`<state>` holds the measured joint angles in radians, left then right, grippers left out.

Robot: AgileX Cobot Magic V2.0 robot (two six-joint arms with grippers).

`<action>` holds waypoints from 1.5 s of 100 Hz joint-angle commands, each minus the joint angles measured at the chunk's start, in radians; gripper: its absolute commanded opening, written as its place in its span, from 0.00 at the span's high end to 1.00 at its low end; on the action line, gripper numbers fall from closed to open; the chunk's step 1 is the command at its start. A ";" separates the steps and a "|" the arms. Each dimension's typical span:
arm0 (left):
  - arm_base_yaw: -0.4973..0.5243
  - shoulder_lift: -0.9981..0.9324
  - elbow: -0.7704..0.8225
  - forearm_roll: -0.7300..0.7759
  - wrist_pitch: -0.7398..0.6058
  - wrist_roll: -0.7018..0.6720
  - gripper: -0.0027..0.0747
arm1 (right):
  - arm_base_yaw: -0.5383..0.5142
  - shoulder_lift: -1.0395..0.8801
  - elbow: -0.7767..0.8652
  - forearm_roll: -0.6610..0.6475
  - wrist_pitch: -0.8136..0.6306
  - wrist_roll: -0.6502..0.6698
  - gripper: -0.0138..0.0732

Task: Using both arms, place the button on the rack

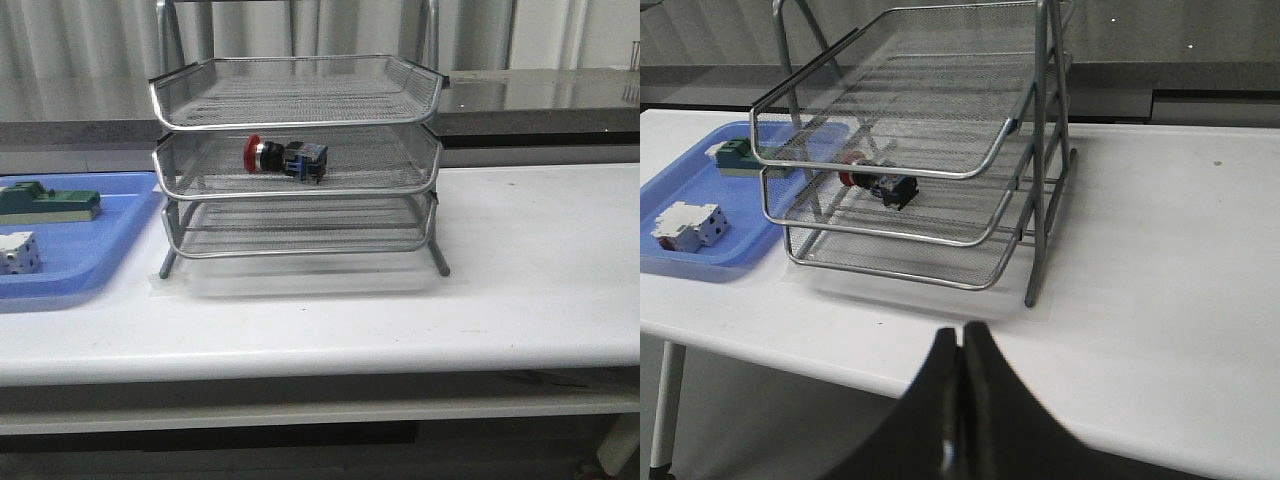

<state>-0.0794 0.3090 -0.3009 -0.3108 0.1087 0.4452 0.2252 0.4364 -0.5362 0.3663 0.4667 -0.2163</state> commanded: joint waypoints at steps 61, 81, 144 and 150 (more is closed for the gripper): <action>0.000 0.007 -0.026 -0.014 -0.071 -0.012 0.99 | -0.009 -0.124 0.101 -0.289 -0.156 0.193 0.91; 0.000 0.007 -0.026 -0.014 -0.071 -0.012 0.99 | -0.016 -0.244 0.235 -0.386 -0.200 0.244 0.91; 0.000 0.007 -0.026 -0.014 -0.071 -0.012 0.99 | -0.152 -0.467 0.516 -0.382 -0.372 0.278 0.91; 0.000 0.007 -0.026 -0.014 -0.071 -0.012 0.99 | -0.152 -0.467 0.535 -0.382 -0.405 0.278 0.91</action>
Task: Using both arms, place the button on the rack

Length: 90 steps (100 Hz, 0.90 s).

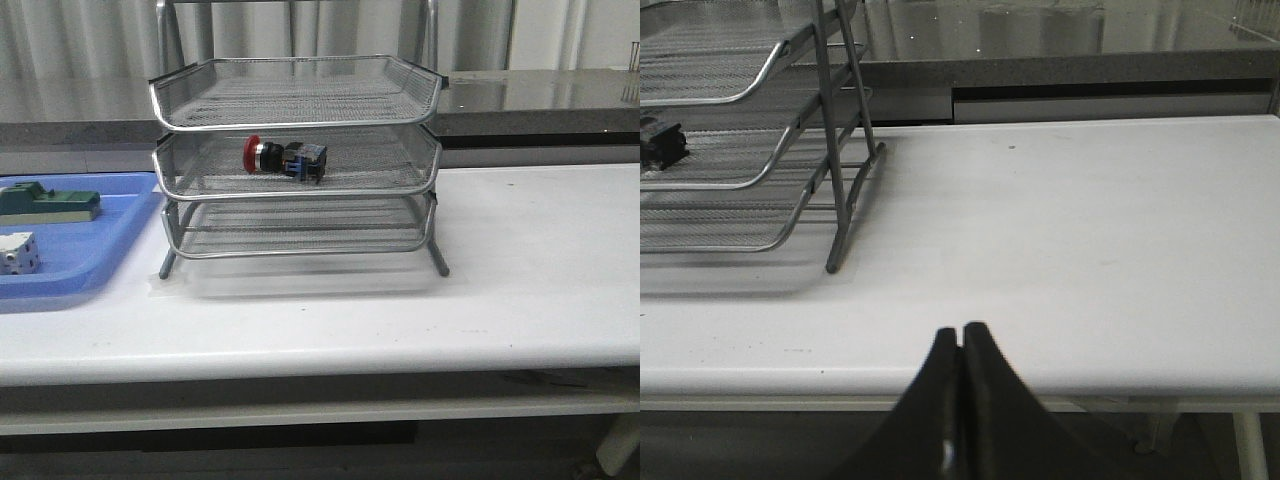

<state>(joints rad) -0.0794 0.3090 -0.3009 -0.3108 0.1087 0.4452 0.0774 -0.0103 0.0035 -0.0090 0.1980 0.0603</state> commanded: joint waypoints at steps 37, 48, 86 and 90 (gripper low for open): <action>0.000 0.007 -0.026 -0.014 -0.071 -0.012 0.99 | -0.005 -0.020 0.006 -0.007 -0.169 0.001 0.91; 0.000 0.007 -0.026 -0.014 -0.071 -0.012 0.99 | -0.005 -0.020 0.006 -0.007 -0.167 0.001 0.91; 0.000 0.007 -0.026 -0.014 -0.071 -0.012 0.99 | -0.005 -0.020 0.006 -0.007 -0.167 0.001 0.91; 0.000 0.007 -0.026 -0.014 -0.071 -0.012 0.99 | -0.005 -0.020 0.006 -0.007 -0.167 0.001 0.91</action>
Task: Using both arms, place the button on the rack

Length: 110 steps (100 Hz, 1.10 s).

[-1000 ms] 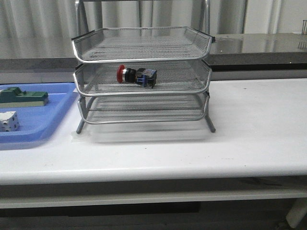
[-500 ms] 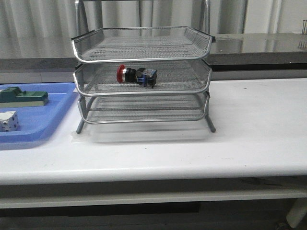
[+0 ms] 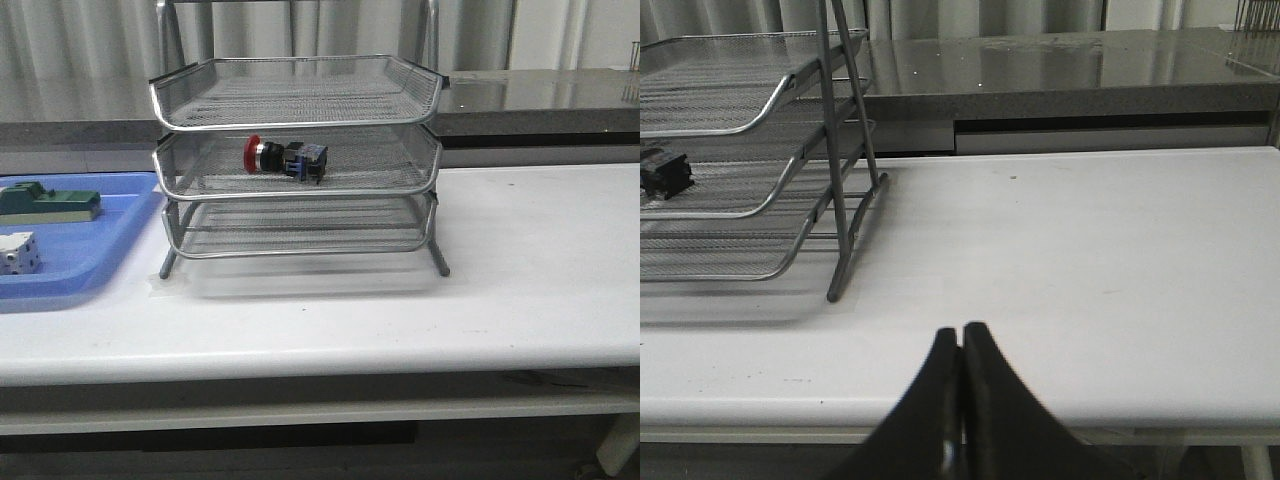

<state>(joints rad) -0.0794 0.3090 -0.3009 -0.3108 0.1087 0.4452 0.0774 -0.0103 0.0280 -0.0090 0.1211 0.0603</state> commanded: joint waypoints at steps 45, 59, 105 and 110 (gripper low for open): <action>0.000 0.007 -0.026 -0.014 -0.071 -0.012 0.99 | -0.005 -0.020 -0.019 -0.007 -0.086 0.001 0.91; 0.000 0.007 -0.026 -0.014 -0.071 -0.012 0.99 | -0.005 -0.020 -0.019 -0.007 -0.086 0.001 0.91; 0.000 0.007 0.054 0.289 -0.156 -0.354 0.99 | -0.005 -0.020 -0.019 -0.007 -0.086 0.001 0.91; 0.000 0.007 0.078 0.302 -0.186 -0.374 0.99 | -0.005 -0.020 -0.019 -0.007 -0.086 0.001 0.91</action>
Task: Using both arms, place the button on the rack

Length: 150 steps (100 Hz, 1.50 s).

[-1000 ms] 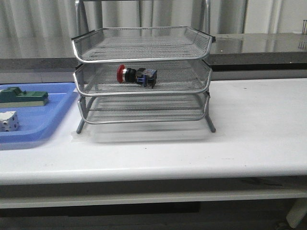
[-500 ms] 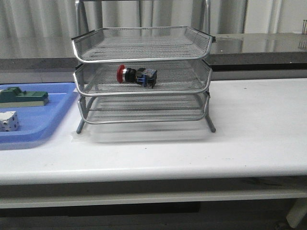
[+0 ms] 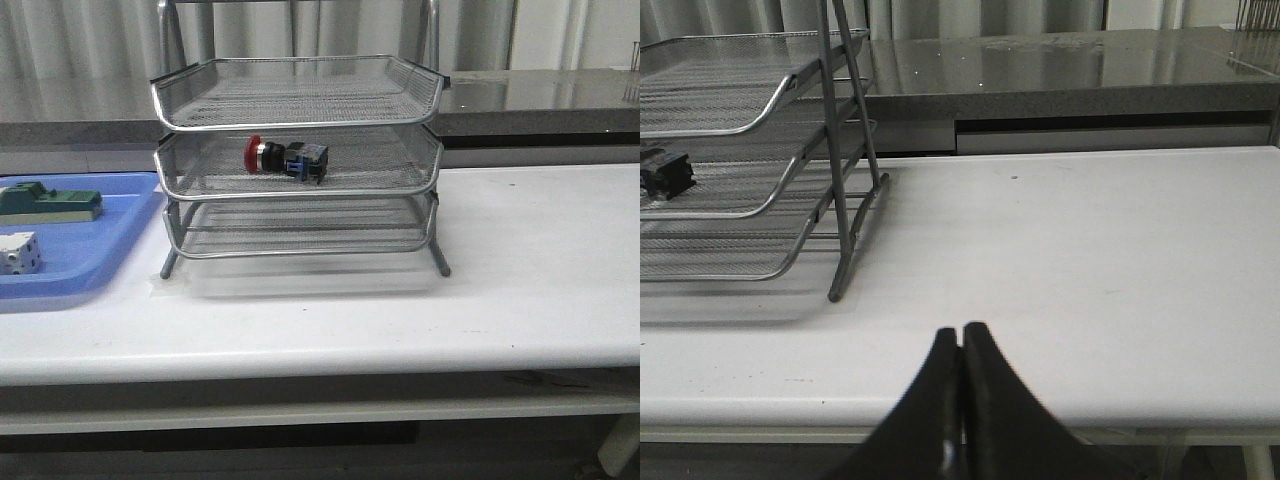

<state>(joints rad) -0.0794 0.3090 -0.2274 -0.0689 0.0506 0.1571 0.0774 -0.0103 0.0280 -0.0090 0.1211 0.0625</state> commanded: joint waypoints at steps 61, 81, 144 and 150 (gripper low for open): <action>0.000 -0.264 0.264 0.069 -0.185 -0.091 0.99 | -0.005 -0.020 -0.019 -0.007 -0.086 -0.001 0.91; 0.000 -0.318 0.281 0.063 -0.154 -0.091 0.99 | -0.005 -0.020 -0.019 -0.007 -0.086 -0.001 0.91; 0.000 -0.346 0.281 0.069 -0.154 -0.091 0.99 | -0.005 -0.020 -0.019 -0.007 -0.086 -0.001 0.91; 0.000 -0.346 0.281 0.063 -0.154 -0.091 0.99 | -0.005 -0.020 -0.019 -0.007 -0.086 -0.001 0.91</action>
<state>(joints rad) -0.0794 -0.0043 -0.0025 0.0000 -0.0303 0.0789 0.0774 -0.0103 0.0280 -0.0090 0.1211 0.0625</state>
